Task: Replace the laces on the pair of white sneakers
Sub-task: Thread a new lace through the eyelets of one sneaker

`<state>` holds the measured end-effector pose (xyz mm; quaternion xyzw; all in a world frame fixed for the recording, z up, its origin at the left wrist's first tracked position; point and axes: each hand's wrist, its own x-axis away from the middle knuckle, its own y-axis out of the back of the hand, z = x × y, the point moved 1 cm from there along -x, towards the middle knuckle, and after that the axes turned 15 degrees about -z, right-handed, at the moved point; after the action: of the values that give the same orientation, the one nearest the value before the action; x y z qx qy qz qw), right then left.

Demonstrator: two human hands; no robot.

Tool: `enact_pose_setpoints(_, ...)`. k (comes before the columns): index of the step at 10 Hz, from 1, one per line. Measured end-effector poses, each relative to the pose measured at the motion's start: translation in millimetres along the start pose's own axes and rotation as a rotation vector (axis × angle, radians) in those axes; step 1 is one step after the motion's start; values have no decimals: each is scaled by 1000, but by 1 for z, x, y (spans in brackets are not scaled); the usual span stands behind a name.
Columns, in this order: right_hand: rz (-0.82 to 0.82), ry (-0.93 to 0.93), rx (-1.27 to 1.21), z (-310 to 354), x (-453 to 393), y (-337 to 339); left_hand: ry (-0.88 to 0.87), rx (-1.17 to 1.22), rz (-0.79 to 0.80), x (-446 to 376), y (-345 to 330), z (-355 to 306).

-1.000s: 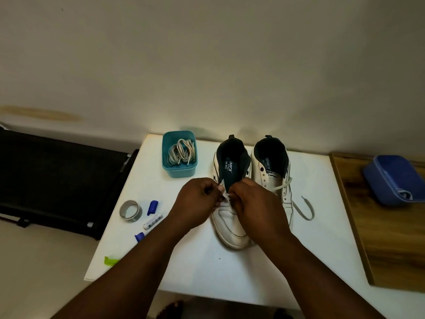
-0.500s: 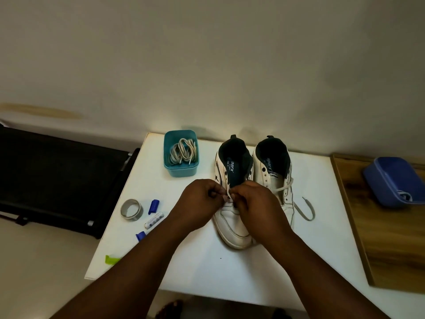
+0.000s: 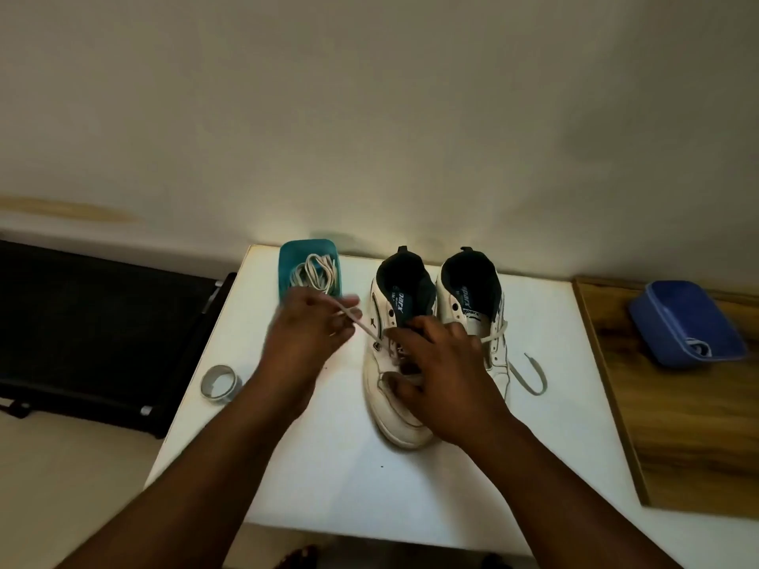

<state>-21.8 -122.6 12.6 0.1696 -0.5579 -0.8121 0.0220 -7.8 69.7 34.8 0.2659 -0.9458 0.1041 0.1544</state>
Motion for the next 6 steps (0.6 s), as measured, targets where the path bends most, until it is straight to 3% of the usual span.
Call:
enact_pose_setpoints(1,5,3,-5,-6,2,0,191,677,-245,-7,10,-26)
enact_pose_setpoints(2,9,-14,-14,-7,2,1,-351,-185,-258,-14,17,-13)
enact_pose_setpoints(3,35,-18,-36,-6,1,0,-587,-1044,301,-4,7,27)
enact_pose_setpoints(4,47,-25,-13,-8,0,0,-625,-1129,303,-4,0,27)
enact_pose_setpoints(6,39,-30,4,-12,0,3,-733,-1259,-189,-12,27,-9)
